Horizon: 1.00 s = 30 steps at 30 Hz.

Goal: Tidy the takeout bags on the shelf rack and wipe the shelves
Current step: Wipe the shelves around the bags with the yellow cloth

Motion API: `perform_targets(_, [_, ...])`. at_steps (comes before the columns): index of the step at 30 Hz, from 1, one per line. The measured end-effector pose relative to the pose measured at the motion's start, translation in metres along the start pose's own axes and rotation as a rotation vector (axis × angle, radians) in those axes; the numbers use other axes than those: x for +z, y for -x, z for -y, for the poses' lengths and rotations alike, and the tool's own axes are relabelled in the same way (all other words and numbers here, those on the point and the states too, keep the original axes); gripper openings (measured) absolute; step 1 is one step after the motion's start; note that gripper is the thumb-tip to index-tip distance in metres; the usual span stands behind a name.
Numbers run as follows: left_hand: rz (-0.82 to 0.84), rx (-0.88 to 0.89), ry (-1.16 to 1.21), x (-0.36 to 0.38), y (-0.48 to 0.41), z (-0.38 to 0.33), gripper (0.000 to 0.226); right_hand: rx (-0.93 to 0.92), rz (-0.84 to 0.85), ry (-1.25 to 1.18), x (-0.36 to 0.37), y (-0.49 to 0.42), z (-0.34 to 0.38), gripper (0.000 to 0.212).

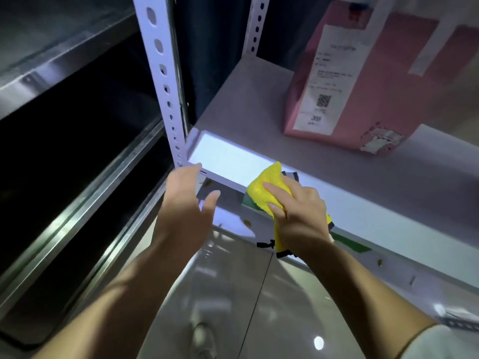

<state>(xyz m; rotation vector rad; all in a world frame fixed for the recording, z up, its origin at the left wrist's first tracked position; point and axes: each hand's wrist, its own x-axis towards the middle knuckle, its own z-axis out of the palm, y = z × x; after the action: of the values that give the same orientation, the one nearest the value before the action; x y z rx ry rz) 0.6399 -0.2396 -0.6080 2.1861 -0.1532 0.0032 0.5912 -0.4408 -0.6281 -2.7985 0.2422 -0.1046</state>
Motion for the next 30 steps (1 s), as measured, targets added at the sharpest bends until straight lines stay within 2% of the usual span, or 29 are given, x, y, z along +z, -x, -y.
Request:
perform_targets(3, [0.103, 0.041, -0.103, 0.017, 0.035, 0.009, 0.048, -0.104, -0.054, 0.017, -0.004, 0.031, -0.01, 0.043])
perform_targets(5, [0.146, 0.025, -0.12, 0.028, 0.061, 0.014, 0.045, -0.136, -0.03, 0.014, -0.005, 0.055, -0.02, 0.047])
perform_targets(8, [0.195, -0.052, -0.112, 0.053, 0.099, 0.018, 0.041, -0.154, 0.065, -0.076, -0.006, 0.096, -0.045, 0.033])
perform_targets(14, [0.338, -0.123, -0.18, 0.111, 0.158, 0.024, 0.034, 0.076, 0.211, -0.041, 0.02, 0.172, -0.11, 0.044])
perform_targets(24, [0.377, -0.231, -0.138, 0.171, 0.188, 0.088, 0.023, 0.187, 0.289, -0.115, 0.098, 0.188, -0.163, 0.043])
perform_targets(30, [0.319, -0.174, -0.171, 0.199, 0.15, 0.156, 0.025, 0.188, 0.236, -0.109, 0.174, 0.153, -0.165, 0.042])
